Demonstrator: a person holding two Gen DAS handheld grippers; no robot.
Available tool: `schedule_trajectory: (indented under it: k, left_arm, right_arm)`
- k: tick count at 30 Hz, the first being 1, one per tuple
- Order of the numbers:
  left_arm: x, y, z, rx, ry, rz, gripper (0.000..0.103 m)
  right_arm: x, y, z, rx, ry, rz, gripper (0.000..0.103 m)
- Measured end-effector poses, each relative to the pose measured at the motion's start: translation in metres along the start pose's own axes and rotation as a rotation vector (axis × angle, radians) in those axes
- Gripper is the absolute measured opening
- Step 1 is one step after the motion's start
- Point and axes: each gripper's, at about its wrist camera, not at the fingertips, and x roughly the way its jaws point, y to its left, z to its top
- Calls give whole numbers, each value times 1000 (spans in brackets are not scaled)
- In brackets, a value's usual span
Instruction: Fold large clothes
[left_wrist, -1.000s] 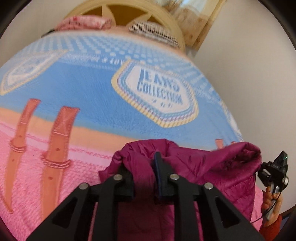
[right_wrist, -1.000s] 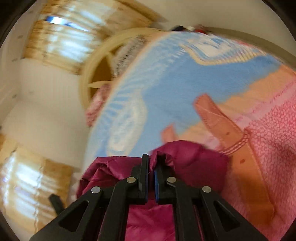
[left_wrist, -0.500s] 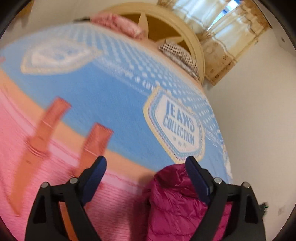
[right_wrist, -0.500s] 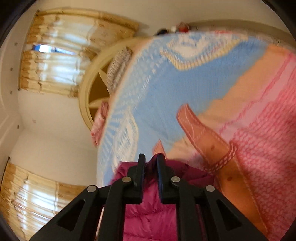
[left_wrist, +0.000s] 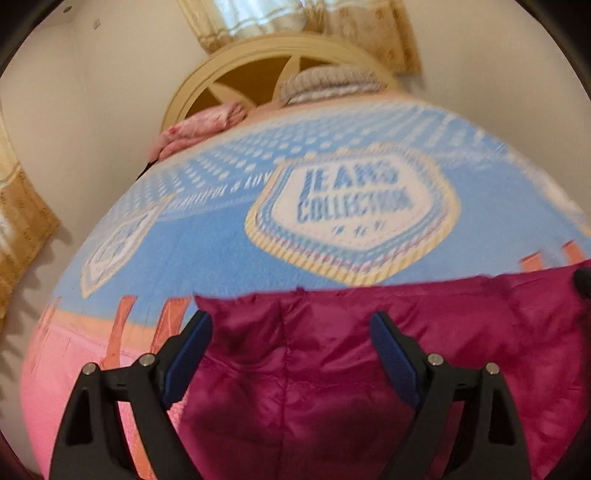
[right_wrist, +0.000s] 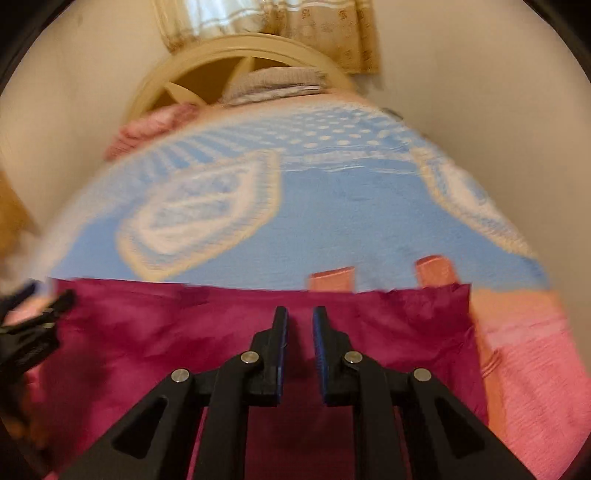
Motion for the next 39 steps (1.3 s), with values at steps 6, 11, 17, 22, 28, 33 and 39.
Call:
schedule_trajectory:
  k: [6, 11, 17, 22, 28, 33, 39]
  left_arm:
    - [27, 14, -25, -128, 49, -46, 97]
    - [36, 8, -31, -170, 34, -53, 102]
    - [51, 11, -31, -214, 64, -97, 103]
    - [57, 14, -32, -236, 83, -120, 103]
    - [54, 17, -31, -211, 122, -143, 103]
    - [5, 45, -40, -191, 71, -189, 103]
    - [-51, 80, -80, -224, -25, -228, 103]
  right_arm:
    - [39, -28, -18, 119, 46, 140, 14]
    - [62, -37, -22, 191, 34, 231, 14]
    - [73, -56, -27, 312, 44, 349, 10]
    - [75, -57, -26, 330, 46, 358, 10]
    - [32, -7, -9, 65, 2, 20, 11]
    - [-49, 39, -26, -15, -131, 118, 14]
    - [-62, 95, -72, -90, -76, 233, 14]
